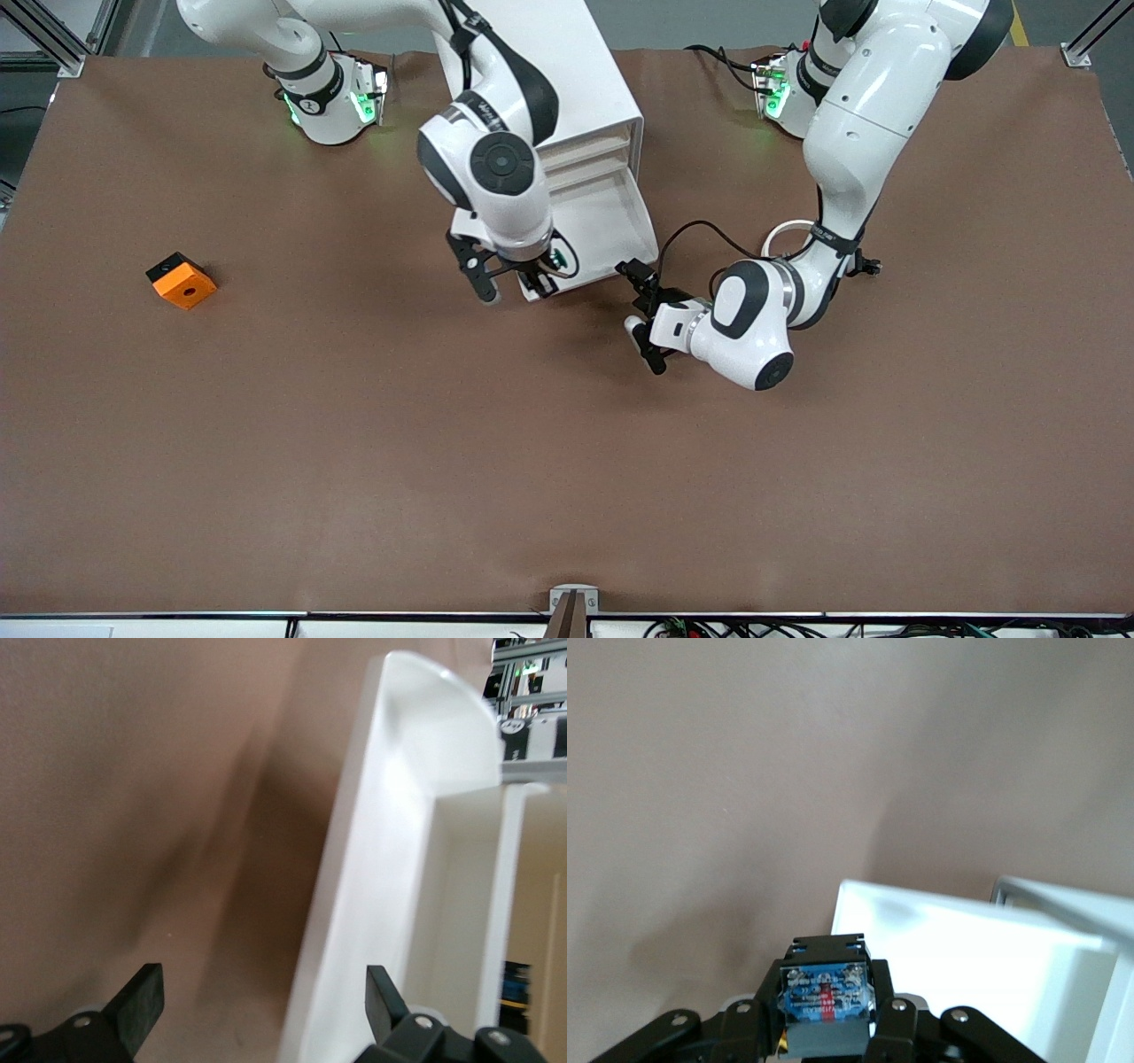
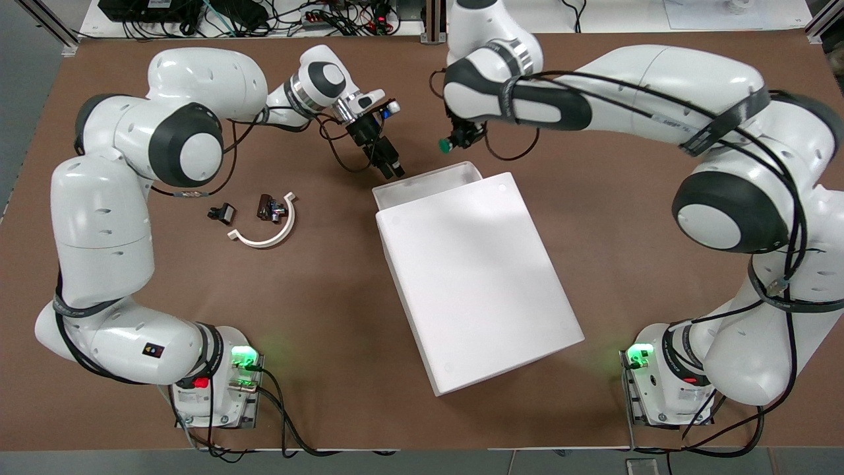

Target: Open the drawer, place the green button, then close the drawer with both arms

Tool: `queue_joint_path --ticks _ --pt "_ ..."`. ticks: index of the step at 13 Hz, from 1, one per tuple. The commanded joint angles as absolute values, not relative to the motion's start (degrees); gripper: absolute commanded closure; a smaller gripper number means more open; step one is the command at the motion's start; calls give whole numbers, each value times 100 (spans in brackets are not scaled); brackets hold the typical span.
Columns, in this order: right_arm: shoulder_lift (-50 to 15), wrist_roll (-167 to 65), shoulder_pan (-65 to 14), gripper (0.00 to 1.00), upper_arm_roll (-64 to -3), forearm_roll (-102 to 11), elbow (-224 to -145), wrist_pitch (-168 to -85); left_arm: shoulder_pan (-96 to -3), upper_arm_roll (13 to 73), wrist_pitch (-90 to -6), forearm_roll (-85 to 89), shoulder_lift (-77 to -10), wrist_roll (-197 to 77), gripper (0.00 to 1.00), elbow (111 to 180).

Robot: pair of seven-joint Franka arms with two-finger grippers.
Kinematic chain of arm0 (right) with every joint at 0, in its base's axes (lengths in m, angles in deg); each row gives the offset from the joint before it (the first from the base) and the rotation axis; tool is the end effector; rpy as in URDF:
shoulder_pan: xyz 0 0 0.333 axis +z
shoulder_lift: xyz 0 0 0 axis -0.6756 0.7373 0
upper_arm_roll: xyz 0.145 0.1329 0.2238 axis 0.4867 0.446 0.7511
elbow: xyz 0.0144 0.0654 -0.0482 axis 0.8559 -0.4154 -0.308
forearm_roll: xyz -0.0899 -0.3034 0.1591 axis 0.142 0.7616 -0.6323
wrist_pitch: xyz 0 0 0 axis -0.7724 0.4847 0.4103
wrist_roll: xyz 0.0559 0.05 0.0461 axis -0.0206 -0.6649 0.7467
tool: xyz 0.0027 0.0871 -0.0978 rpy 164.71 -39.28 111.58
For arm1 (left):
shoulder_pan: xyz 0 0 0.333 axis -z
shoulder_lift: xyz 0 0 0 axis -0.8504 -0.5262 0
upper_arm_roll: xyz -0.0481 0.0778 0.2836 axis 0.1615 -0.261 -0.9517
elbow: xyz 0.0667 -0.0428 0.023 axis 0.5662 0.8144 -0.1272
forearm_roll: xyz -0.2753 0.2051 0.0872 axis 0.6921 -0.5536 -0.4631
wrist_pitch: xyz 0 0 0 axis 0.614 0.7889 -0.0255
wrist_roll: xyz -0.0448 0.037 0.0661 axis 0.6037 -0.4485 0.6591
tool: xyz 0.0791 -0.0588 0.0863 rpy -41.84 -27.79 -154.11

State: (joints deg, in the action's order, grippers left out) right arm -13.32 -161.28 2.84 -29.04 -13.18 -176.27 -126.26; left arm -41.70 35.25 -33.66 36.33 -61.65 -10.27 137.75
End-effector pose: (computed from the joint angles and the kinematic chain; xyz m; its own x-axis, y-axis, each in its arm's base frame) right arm 0.4518 0.4491 0.3332 0.4497 -0.8920 -0.0456 -0.8897 -0.4518 0.0650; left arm 0.4980 -0.3292 0.1808 0.6656 -0.7452 -0.0412 -0.3999 -0.4027 0.8234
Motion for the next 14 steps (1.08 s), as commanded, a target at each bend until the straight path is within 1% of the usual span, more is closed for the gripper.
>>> queue_joint_path --ticks 1,3,5,8,11,14 --pt "-1204 -17019 452 100 -2966 -1365 -17383 -12498 -4296 3530 -2856 3550 -5927 -1364 0 13582" --pt "-1204 -17537 636 100 -2966 -1365 -17392 -12480 -4418 3495 -2670 3488 -5857 -1382 0 13458" --pt "-1152 -17916 820 100 -2966 -1365 -17401 -12480 -4498 3469 -2669 3331 -5603 -1382 0 13484" --pt "-1029 -18374 1032 100 -2966 -1374 -17383 -12524 -4656 3442 -2739 2410 -5330 -1951 0 13449" --pt "-924 -18673 1260 100 -2966 -1374 -17375 -12559 -4577 3468 -3317 918 -5049 -3119 0 13440" --pt "-643 -18989 1410 100 -2966 -1356 -17226 -12576 -4568 3451 -3626 492 -5074 -4252 0 13449"
